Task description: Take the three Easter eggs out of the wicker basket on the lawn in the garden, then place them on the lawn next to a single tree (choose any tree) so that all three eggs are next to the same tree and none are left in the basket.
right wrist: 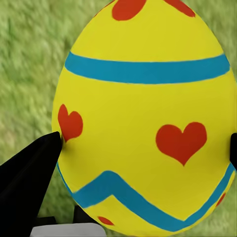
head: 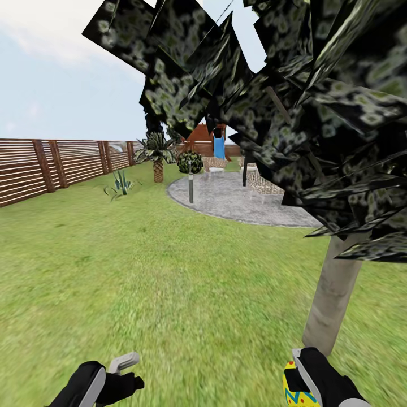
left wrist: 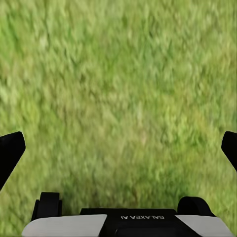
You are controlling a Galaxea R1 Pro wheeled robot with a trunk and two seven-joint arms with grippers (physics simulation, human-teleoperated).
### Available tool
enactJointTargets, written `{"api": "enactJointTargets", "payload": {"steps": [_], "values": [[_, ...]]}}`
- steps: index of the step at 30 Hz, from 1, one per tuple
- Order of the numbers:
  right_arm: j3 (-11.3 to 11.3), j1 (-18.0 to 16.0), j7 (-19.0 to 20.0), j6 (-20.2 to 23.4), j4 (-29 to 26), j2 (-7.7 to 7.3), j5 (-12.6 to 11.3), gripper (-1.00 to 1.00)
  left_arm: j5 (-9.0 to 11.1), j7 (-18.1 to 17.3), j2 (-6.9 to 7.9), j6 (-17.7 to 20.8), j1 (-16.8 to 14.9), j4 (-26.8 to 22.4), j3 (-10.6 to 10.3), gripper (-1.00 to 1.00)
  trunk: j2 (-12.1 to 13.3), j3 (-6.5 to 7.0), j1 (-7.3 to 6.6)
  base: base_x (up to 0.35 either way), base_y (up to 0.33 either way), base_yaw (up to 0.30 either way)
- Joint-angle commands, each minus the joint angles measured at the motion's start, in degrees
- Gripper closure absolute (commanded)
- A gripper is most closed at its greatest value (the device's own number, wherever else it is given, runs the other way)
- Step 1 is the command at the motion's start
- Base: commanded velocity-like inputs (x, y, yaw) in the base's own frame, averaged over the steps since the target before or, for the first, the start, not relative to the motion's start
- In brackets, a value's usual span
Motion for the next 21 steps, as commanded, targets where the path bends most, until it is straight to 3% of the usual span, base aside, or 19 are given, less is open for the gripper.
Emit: {"api": "enactJointTargets", "payload": {"steps": [1, 10, 12, 16, 21], "values": [[0.14, -0.03, -0.08, 0.31, -0.04, -0.06, 0.02, 1.0, -0.26, -0.31, -0.18, 0.28, -0.03, 0.37, 0.12, -1.0, -0.45, -0.25, 0.22, 0.0, 0.0, 0.0], [0.24, -0.03, -0.15, 0.42, 0.21, -0.1, 0.2, 1.0, -0.31, -0.19, -1.44, 0.9, -0.03, 1.52, 0.18, -1.0, -4.06, -1.87, 2.2, 0.0, 0.0, 0.0], [0.19, -0.03, -0.15, 0.42, 0.22, -0.16, 0.2, 1.0, -0.44, -0.04, -1.61, 0.84, -0.03, 4.04, 0.12, -1.0, -4.86, -2.23, 2.64, 0.0, 0.0, 0.0], [0.16, -0.03, -0.15, 0.42, 0.26, -0.19, 0.2, 1.0, -2.31, -0.11, -1.41, 0.55, -0.03, 6.78, 0.24, -1.0, -6.47, -2.94, 3.52, 0.0, 0.0, 0.0], [0.16, -0.03, -0.15, 0.42, 0.24, -0.19, 0.2, 1.0, -2.79, -0.12, -1.32, 0.55, -0.03, 6.63, 0.31, -1.0, -8.47, -3.84, 4.62, 0.0, 0.0, 0.0]]}}
